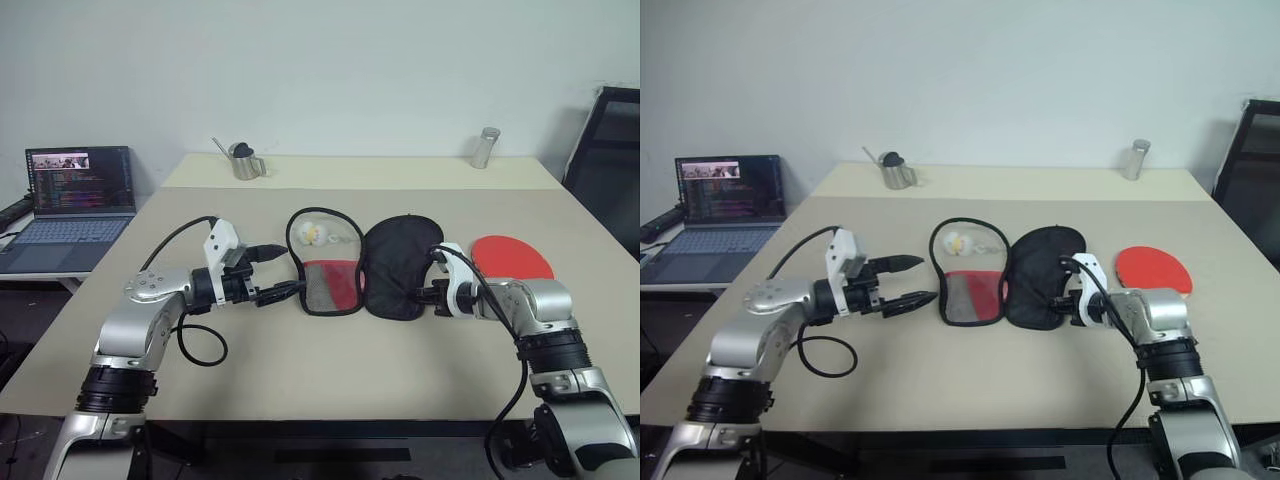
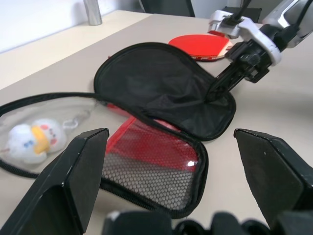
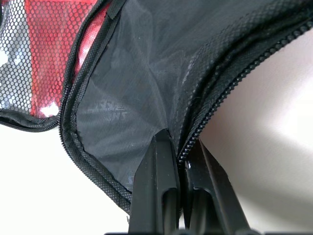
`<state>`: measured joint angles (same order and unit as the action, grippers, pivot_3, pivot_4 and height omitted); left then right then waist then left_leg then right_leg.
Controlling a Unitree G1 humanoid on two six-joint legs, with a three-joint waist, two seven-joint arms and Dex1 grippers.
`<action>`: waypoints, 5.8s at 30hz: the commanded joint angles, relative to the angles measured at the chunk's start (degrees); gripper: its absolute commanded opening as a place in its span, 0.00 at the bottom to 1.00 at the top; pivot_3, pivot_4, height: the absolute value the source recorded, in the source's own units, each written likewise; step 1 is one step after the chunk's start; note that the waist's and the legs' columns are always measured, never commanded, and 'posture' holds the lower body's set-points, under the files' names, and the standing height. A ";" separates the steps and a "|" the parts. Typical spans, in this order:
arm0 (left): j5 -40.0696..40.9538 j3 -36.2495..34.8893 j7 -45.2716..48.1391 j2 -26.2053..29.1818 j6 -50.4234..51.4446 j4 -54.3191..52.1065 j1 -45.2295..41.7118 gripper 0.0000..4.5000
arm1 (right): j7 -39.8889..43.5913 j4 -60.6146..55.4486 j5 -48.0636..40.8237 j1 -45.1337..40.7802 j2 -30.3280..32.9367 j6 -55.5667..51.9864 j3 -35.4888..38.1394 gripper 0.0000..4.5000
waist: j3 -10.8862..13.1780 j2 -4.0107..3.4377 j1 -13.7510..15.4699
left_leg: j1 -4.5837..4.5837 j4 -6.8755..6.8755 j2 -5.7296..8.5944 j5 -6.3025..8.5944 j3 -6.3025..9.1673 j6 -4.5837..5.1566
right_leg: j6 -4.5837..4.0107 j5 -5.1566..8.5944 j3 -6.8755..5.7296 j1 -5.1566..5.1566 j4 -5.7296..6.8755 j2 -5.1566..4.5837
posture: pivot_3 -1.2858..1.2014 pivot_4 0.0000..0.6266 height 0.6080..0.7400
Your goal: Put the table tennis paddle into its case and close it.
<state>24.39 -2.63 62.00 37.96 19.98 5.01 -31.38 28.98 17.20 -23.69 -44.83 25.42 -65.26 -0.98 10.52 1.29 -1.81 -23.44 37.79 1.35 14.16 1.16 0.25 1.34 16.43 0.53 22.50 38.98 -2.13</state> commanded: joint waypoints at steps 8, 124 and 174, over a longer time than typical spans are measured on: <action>-0.49 0.08 -0.13 -0.59 -0.97 -1.22 -1.18 1.00 | 5.94 7.70 6.68 -5.23 3.12 8.50 -4.24 0.01 | 0.00 0.00 0.03 | 0.00 0.01 0.00 0.00 0.00 0.00 | 0.00 0.00 0.00 0.00 0.00 0.00 | 0.52 0.24 1.00; -0.81 0.76 -2.55 -2.54 -1.42 -6.98 -0.18 1.00 | -32.98 -0.63 12.38 -3.30 -23.11 19.91 11.45 0.24 | 0.05 -0.11 -0.07 | -0.08 0.04 0.01 -0.01 -0.19 -0.01 | 0.06 -0.05 0.25 0.19 0.10 0.06 | 0.52 0.24 1.00; -3.42 0.97 -5.15 -3.52 -3.84 -4.49 0.76 1.00 | -16.19 -34.14 6.01 5.71 -12.83 5.37 4.63 0.99 | 0.05 -0.11 0.19 | -0.49 0.10 0.01 -0.01 -0.17 -0.01 | 0.06 -0.05 0.24 0.59 0.13 0.05 | 0.52 0.24 1.00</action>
<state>21.18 -0.48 57.71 34.53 17.10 0.74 -29.92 9.98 -12.87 -15.61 -38.96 11.75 -59.51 3.25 10.57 1.18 -1.62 -23.93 37.89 1.36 14.14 0.99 0.25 1.41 16.38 0.78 23.09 39.10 -2.08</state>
